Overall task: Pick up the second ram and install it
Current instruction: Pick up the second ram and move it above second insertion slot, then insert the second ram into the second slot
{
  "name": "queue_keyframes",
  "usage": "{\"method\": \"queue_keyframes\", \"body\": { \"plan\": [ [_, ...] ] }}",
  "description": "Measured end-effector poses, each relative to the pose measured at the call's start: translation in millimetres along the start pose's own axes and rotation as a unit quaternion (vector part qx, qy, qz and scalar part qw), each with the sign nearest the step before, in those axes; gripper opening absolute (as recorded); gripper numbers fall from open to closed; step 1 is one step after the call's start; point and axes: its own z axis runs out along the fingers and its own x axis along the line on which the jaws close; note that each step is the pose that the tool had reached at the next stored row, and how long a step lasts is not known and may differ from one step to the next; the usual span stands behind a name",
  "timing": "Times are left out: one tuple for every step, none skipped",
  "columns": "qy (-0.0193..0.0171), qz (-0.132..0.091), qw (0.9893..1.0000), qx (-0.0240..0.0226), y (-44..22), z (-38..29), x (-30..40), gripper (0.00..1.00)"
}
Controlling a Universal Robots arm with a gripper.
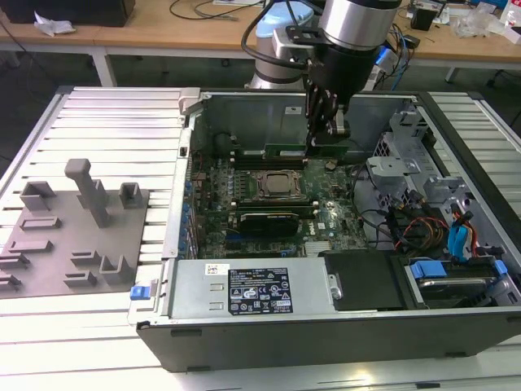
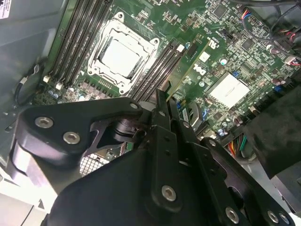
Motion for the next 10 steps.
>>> {"method": "queue_keyframes", "body": {
  "plan": [
    [0.0000,0.000,1.0000,0.0000,0.0,0.1,0.0,0.14],
    [0.0000,0.000,1.0000,0.0000,0.0,0.2,0.0,0.14],
    [0.0000,0.000,1.0000,0.0000,0.0,0.2,0.0,0.14],
    [0.0000,0.000,1.0000,0.0000,0.0,0.3,0.0,0.14],
    [0.0000,0.000,1.0000,0.0000,0.0,0.3,0.0,0.14],
    [0.0000,0.000,1.0000,0.0000,0.1,0.4,0.0,0.14],
    [-0.0002,0.000,1.0000,0.0001,0.6,0.7,-0.1,0.14],
    [-0.0002,0.000,1.0000,0.0000,1.0,2.2,0.0,0.14],
    [-0.0001,0.000,1.0000,0.0000,1.0,3.7,0.0,0.14],
    [-0.0001,0.000,1.0000,0.0000,1.1,4.9,0.0,0.14]
  ]
}}
